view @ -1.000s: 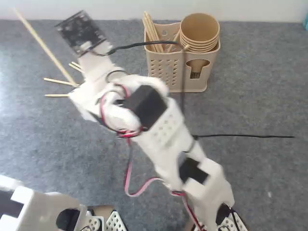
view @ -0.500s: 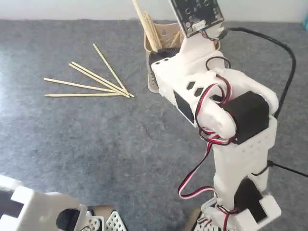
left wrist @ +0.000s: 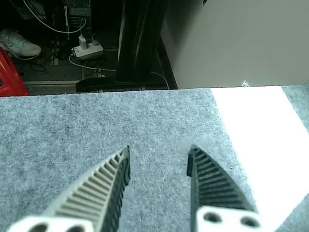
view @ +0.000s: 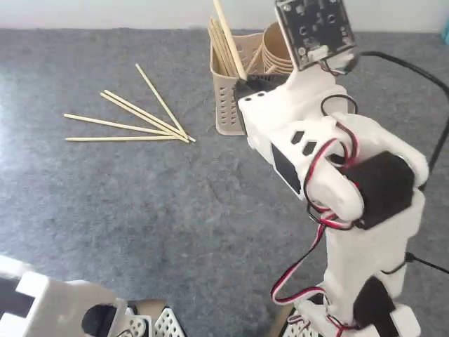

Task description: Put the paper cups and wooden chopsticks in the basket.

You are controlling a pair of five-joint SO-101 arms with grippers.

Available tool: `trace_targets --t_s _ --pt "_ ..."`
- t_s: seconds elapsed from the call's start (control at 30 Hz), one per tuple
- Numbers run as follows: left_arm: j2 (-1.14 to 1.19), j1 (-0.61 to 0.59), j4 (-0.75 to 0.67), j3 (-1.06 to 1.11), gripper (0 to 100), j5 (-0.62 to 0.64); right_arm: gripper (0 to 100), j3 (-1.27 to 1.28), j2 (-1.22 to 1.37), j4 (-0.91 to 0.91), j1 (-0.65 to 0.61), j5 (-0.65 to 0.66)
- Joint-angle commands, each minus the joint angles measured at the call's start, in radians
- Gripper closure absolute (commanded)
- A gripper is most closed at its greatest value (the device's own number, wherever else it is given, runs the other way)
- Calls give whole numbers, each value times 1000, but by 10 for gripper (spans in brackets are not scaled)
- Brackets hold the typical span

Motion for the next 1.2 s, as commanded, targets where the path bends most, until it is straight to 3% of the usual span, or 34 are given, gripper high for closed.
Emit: trace_targets --t_s 0.0,0.17,0.27,0.53,0.87,1.17 --pt "-8 2 -48 -7 818 9 992 41 -128 -28 15 -14" --pt "-8 2 -54 -7 818 9 992 178 -237 -50 -15 -8" --pt "-8 2 -54 -7 818 9 992 333 -245 -153 22 -8" --pt "-8 -6 -55 -7 818 9 992 841 -245 -862 124 -9" --pt "-6 11 -78 25 818 9 992 1356 -228 -1811 131 -12" --pt "-8 35 -158 124 818 9 992 1369 35 -2164 186 -12"
